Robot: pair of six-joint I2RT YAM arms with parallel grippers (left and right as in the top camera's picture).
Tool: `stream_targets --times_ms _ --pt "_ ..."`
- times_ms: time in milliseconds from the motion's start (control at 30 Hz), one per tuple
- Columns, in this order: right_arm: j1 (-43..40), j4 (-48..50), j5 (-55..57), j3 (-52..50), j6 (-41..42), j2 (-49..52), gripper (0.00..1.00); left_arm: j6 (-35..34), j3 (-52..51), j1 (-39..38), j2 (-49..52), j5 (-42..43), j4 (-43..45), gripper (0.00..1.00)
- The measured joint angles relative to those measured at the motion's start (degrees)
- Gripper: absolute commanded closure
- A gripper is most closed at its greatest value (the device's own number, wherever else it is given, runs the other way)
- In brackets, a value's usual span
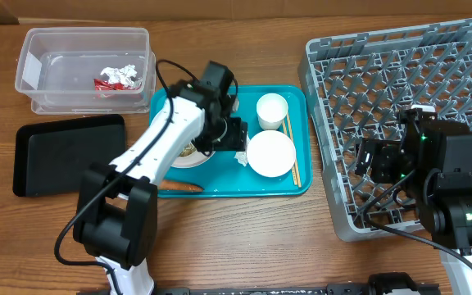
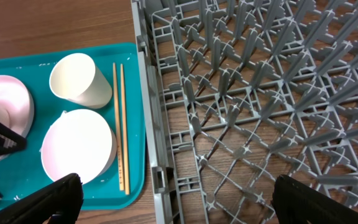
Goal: Sort waste into correct bins and load items into the dishwasher
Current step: 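Grasp the second tissue between the bowls with the left gripper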
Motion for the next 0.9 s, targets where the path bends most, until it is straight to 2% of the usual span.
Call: stream_targets --times_ms 167,367,567,900 --pt "0.00 -0.02 -0.02 0.00 -0.02 0.00 0.00 -1.86 -4.98 -1.07 0.00 -1.53 5.97 0.30" --pt "0.00 -0.15 0.00 0.00 0.00 0.00 0.00 -2.71 -7.17 -1.09 0.00 -4.48 6.36 0.31" --pt "0.00 -0.15 0.00 0.00 -0.02 0.00 0.00 -2.64 -7.19 -1.11 0.00 -5.53 7.74 0.26" --pt "0.00 -0.17 -0.02 0.00 0.00 0.00 0.00 -2.43 -7.19 -2.34 0.00 -5.99 10.03 0.31"
